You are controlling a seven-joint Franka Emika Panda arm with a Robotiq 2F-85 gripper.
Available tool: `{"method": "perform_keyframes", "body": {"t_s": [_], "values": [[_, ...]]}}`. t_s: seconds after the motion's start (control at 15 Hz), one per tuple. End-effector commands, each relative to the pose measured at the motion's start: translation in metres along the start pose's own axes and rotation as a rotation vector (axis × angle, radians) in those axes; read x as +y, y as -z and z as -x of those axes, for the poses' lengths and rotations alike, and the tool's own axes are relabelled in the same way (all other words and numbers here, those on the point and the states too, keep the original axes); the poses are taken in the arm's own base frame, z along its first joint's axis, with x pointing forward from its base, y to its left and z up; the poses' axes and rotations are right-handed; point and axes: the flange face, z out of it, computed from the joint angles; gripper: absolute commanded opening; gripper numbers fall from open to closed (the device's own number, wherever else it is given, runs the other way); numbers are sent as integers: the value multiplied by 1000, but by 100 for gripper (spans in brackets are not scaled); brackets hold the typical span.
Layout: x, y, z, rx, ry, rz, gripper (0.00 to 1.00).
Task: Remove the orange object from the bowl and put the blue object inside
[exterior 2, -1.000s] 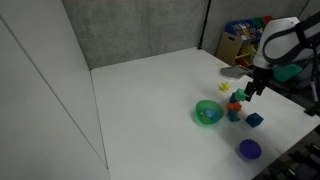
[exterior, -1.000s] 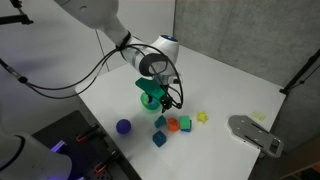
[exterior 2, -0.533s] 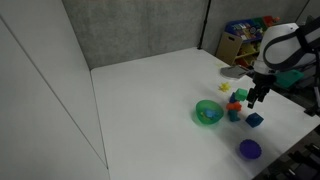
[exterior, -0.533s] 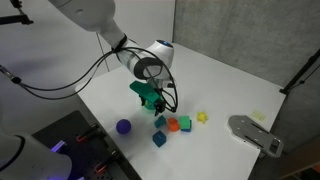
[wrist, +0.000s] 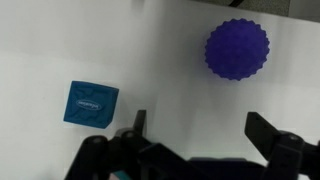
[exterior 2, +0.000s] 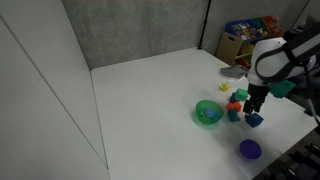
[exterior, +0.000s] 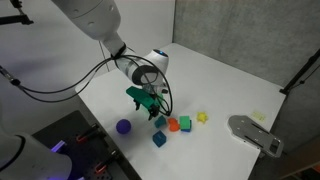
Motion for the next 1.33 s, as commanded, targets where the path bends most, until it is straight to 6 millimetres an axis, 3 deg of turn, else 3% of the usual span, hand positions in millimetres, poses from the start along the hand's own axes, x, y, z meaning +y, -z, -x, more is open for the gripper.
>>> {"method": "perform_keyframes", "body": {"t_s": [0.0,0.6,1.27], "values": [[-14,-20,-3,-21,3,-18,100],[-38,-63,8,-86,-8,-123,100],[-46,-104,26,-147,10,-130,100]]}}
